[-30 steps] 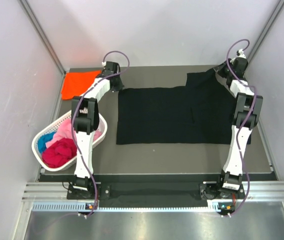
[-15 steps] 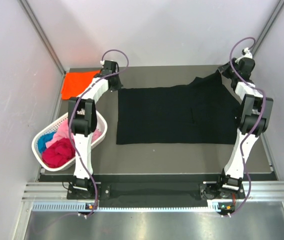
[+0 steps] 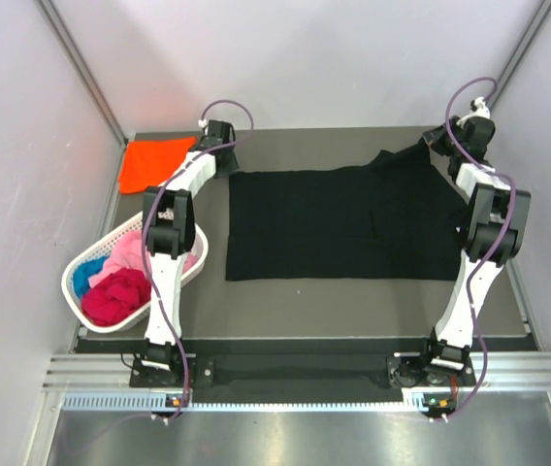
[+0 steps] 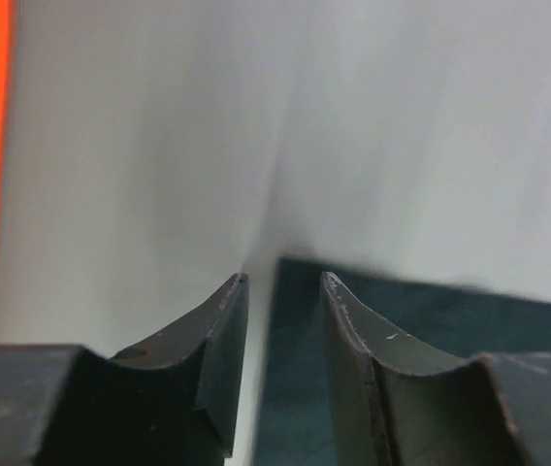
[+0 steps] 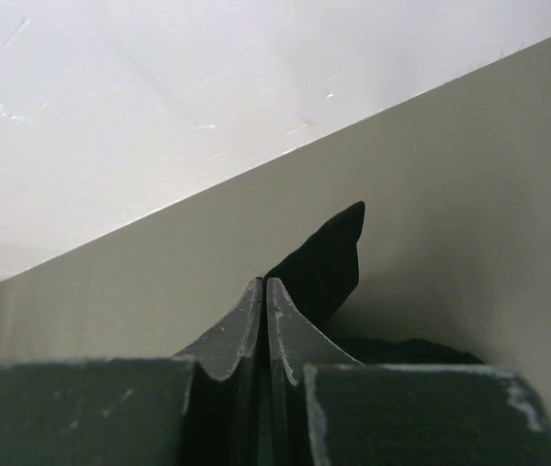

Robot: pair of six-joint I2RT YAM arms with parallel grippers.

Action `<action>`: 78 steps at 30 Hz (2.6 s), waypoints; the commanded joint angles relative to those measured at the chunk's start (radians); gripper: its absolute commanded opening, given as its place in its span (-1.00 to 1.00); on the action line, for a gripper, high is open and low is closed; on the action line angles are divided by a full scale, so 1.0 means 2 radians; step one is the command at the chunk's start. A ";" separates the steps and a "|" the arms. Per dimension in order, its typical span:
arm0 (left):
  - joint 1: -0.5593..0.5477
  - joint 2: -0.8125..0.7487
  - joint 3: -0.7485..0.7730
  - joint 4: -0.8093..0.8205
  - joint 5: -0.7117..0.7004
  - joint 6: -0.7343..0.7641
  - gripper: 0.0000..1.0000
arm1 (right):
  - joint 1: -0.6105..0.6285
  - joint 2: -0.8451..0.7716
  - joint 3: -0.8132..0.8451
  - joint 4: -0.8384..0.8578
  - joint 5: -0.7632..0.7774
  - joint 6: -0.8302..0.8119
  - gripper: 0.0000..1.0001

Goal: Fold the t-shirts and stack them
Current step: Fold the tshirt

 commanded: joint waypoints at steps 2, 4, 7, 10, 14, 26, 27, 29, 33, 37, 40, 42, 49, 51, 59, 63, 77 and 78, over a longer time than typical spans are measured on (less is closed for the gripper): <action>-0.001 0.029 0.040 0.015 0.010 0.009 -0.22 | 0.001 -0.013 0.008 0.036 -0.008 -0.007 -1.00; -0.001 0.032 0.043 0.014 0.012 0.007 -0.30 | 0.000 -0.012 0.013 0.030 -0.006 -0.012 -1.00; -0.001 0.032 0.037 0.013 0.027 0.006 -0.61 | -0.002 -0.010 0.020 0.020 -0.003 -0.018 -1.00; -0.001 0.029 0.033 0.007 0.042 0.006 -1.00 | -0.002 -0.012 0.024 0.016 -0.002 -0.020 -1.00; -0.001 0.002 0.012 0.018 0.044 0.009 -1.00 | -0.002 -0.016 0.022 0.013 -0.001 -0.026 -1.00; -0.001 -0.085 -0.062 0.055 0.049 0.023 -1.00 | -0.027 -0.058 -0.031 0.034 0.003 -0.011 -1.00; -0.001 -0.090 -0.069 0.057 0.051 0.022 -1.00 | -0.028 -0.064 -0.035 0.035 0.001 -0.011 -1.00; -0.001 -0.097 -0.077 0.061 0.054 0.019 -1.00 | -0.031 -0.069 -0.047 0.041 0.001 -0.011 -1.00; -0.001 -0.119 -0.107 0.078 0.059 0.017 -1.00 | -0.034 -0.083 -0.065 0.045 -0.004 -0.009 -1.00; -0.001 -0.134 -0.123 0.085 0.062 0.015 -1.00 | -0.035 -0.094 -0.081 0.052 -0.008 -0.005 -1.00; -0.001 -0.145 -0.133 0.085 0.065 0.012 -1.00 | -0.035 -0.102 -0.097 0.064 -0.016 0.002 -1.00; -0.001 -0.153 -0.142 0.086 0.065 0.013 -1.00 | -0.035 -0.108 -0.108 0.074 -0.015 0.006 -1.00; -0.002 -0.177 -0.175 0.101 0.067 0.014 -1.00 | -0.035 -0.114 -0.127 0.091 -0.034 0.006 -1.00; -0.002 -0.183 -0.181 0.105 0.069 0.011 -1.00 | -0.036 -0.117 -0.132 0.099 -0.035 0.003 -1.00; -0.008 -0.206 -0.204 0.106 0.071 0.011 -1.00 | -0.055 -0.145 -0.171 0.108 -0.035 0.008 -1.00; -0.009 -0.223 -0.223 0.111 0.070 0.010 -1.00 | -0.065 -0.168 -0.203 0.118 -0.043 0.009 -1.00; -0.012 -0.280 -0.269 0.082 0.031 0.018 -1.00 | -0.077 -0.247 -0.311 0.131 -0.070 0.015 -1.00; -0.012 -0.290 -0.273 0.082 0.029 0.019 -1.00 | -0.078 -0.259 -0.327 0.131 -0.070 0.015 -1.00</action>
